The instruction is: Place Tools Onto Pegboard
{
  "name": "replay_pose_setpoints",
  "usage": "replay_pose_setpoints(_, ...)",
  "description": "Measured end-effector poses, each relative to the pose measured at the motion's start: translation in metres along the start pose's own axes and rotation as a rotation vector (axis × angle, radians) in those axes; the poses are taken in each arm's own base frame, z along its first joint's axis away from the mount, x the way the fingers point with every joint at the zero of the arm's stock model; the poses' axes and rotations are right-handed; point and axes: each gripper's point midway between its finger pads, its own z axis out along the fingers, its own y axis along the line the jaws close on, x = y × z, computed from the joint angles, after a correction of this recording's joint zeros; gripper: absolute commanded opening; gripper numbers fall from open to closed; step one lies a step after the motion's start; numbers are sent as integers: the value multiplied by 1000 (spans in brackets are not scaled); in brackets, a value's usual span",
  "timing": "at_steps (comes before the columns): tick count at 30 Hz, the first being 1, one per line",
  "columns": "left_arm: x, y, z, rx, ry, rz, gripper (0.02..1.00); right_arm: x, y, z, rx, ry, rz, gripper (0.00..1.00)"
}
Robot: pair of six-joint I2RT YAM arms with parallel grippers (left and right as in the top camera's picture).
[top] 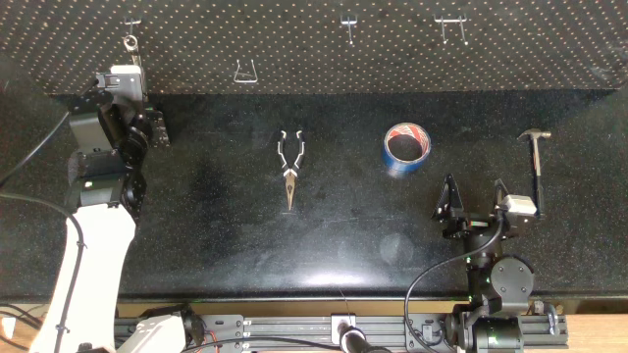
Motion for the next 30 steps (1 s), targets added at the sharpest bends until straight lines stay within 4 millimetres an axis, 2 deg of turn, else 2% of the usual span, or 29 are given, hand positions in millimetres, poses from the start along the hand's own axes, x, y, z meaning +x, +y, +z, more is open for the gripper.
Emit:
replay_pose_setpoints(7,1,8,0,-47,6,0,29,0,0,0,0,0,0,976)
replay_pose_setpoints(12,10,9,10,-53,38,-1,27,0,0,0,0,0,0,974)
replay_pose_setpoints(24,3,11,27,-54,32,-1,29,0,0,0,0,0,0,974)
replay_pose_setpoints(25,2,11,29,-53,33,-1,211,0,0,0,0,0,0,976)
replay_pose_setpoints(26,0,11,30,-54,33,-1,437,0,0,0,0,0,0,976)
replay_pose_setpoints(27,-1,11,32,-54,32,-6,711,0,0,0,0,0,0,976)
replay_pose_setpoints(29,-6,12,32,-55,20,-5,915,0,0,0,0,0,0,976)
replay_pose_setpoints(30,-9,12,31,-55,14,-4,982,0,0,0,0,0,0,976)
